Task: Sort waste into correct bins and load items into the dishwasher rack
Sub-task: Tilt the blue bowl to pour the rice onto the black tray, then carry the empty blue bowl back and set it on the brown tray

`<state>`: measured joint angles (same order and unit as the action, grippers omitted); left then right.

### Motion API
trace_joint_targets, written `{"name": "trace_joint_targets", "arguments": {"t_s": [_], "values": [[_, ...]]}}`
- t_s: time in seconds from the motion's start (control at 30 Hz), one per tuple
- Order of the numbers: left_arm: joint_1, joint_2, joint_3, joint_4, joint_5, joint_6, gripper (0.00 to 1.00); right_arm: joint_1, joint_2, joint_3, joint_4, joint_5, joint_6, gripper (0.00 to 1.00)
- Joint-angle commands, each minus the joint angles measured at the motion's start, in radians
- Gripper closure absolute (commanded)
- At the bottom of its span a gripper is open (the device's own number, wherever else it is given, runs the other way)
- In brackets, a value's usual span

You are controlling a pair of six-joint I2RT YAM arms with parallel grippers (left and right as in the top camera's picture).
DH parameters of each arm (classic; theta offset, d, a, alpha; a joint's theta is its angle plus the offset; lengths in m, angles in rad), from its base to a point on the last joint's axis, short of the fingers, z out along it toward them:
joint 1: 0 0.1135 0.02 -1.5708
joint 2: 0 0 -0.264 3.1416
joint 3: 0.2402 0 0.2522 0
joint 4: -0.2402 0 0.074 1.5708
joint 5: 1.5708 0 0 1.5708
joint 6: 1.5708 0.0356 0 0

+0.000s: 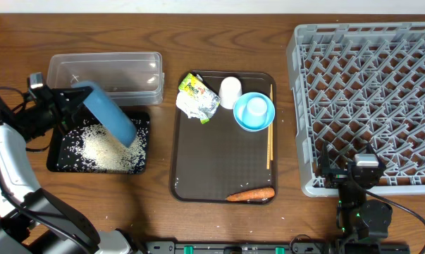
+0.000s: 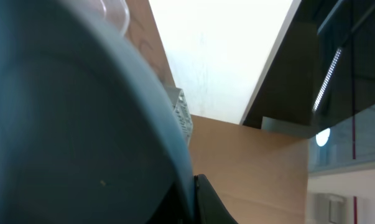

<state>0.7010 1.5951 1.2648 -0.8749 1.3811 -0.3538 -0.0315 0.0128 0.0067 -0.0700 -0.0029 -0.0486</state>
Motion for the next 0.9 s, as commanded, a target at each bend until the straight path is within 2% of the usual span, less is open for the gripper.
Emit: {"name": "trace_joint_targets", "arguments": {"t_s": [0.0, 0.1, 0.2, 0.3, 0.43, 0.5, 0.57, 0.67, 0.77, 0.87], "values": [[0.029, -0.008, -0.001, -0.062, 0.092, 0.061, 0.94, 0.018, -0.005, -0.002, -0.005, 0.010, -0.013, 0.01], [0.050, -0.008, -0.001, -0.010, 0.134, 0.091, 0.94, 0.018, -0.005, -0.002, -0.005, 0.010, -0.013, 0.01], [0.070, -0.008, -0.001, -0.048, 0.153, 0.092, 0.94, 0.018, -0.005, -0.002, -0.005, 0.010, -0.013, 0.01], [0.077, -0.008, -0.001, -0.040, 0.109, 0.096, 0.94, 0.018, -0.005, -0.002, -0.005, 0.010, -0.013, 0.01], [0.077, -0.008, -0.001, -0.074, 0.159, 0.155, 0.94, 0.018, -0.005, -0.001, -0.005, 0.010, -0.013, 0.01], [0.077, -0.008, -0.001, -0.081, 0.140, 0.160, 0.94, 0.018, -0.005, -0.002, -0.005, 0.010, -0.013, 0.01], [0.074, -0.014, -0.001, -0.145, 0.153, 0.164, 0.94, 0.018, -0.005, -0.001, -0.005, 0.010, -0.013, 0.01], [0.052, -0.061, -0.001, -0.213, 0.175, 0.251, 0.94, 0.018, -0.005, -0.002, -0.005, 0.010, -0.013, 0.01], [0.013, -0.146, -0.001, -0.236, 0.097, 0.271, 0.94, 0.018, -0.005, -0.002, -0.005, 0.010, -0.013, 0.01], [-0.063, -0.263, -0.001, -0.273, -0.068, 0.268, 0.94, 0.018, -0.005, -0.002, -0.005, 0.010, -0.013, 0.01]]}}
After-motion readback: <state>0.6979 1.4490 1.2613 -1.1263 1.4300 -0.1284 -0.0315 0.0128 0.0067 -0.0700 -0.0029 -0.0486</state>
